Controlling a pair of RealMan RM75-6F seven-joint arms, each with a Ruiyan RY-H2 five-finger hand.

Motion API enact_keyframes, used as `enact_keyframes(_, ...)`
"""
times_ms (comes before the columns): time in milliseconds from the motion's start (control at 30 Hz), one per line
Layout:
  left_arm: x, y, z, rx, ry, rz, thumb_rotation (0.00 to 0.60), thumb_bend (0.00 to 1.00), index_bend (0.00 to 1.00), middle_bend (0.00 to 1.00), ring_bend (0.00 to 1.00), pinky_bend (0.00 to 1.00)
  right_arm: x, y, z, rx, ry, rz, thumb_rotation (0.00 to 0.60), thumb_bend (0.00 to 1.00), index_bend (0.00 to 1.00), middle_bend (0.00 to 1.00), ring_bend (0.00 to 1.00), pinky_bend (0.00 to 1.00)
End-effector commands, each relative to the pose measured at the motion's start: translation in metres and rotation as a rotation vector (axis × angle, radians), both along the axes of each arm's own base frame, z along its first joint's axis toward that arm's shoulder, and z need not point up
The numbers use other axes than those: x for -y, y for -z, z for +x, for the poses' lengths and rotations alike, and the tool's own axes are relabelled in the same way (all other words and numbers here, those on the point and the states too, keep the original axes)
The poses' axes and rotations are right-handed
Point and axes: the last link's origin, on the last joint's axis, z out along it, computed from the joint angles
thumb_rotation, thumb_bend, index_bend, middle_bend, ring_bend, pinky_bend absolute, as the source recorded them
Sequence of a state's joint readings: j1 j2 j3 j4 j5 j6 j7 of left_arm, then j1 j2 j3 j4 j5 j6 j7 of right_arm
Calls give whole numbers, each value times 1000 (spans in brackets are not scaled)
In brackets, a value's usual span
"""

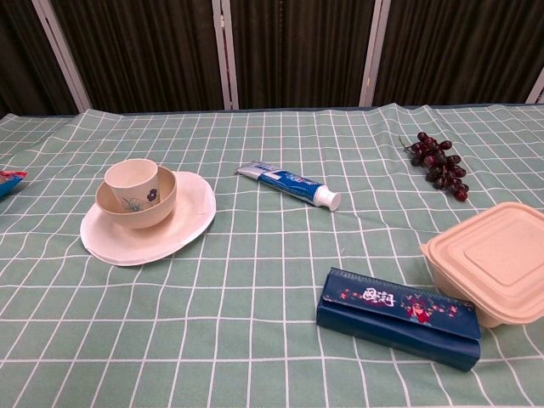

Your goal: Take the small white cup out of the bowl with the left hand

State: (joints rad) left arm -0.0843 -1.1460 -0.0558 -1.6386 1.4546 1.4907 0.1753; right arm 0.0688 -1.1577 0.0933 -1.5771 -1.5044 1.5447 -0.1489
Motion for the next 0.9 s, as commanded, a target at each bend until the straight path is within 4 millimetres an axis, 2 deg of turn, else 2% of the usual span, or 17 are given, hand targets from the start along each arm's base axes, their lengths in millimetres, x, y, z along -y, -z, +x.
enact_keyframes(33, 0, 1, 0, 1, 2, -5, 600, 138, 0, 0, 0, 0, 0, 0, 0, 3, 0, -5, 600, 3, 57, 0, 0, 0)
enact_keyframes(467, -2, 2, 3, 16, 9, -6, 600, 138, 0, 0, 0, 0, 1, 4, 2, 11, -3, 10, 600, 12, 55, 0, 0, 0)
enact_keyframes(667, -14, 12, 19, 20, 64, -7, 600, 137, 9, 0, 0, 0, 1, 2, -1, 23, 11, 9, 600, 13, 55, 0, 0, 0)
enact_keyframes(767, -29, 19, 32, 37, 103, 15, 600, 138, 105, 0, 0, 0, -1, 1, -3, 32, 17, 10, 600, 14, 56, 0, 0, 0)
enact_keyframes(900, -67, 37, 54, 30, 169, 8, 600, 146, 362, 0, 0, 0, -2, -3, -1, 57, 3, 9, 600, 12, 56, 0, 0, 0)
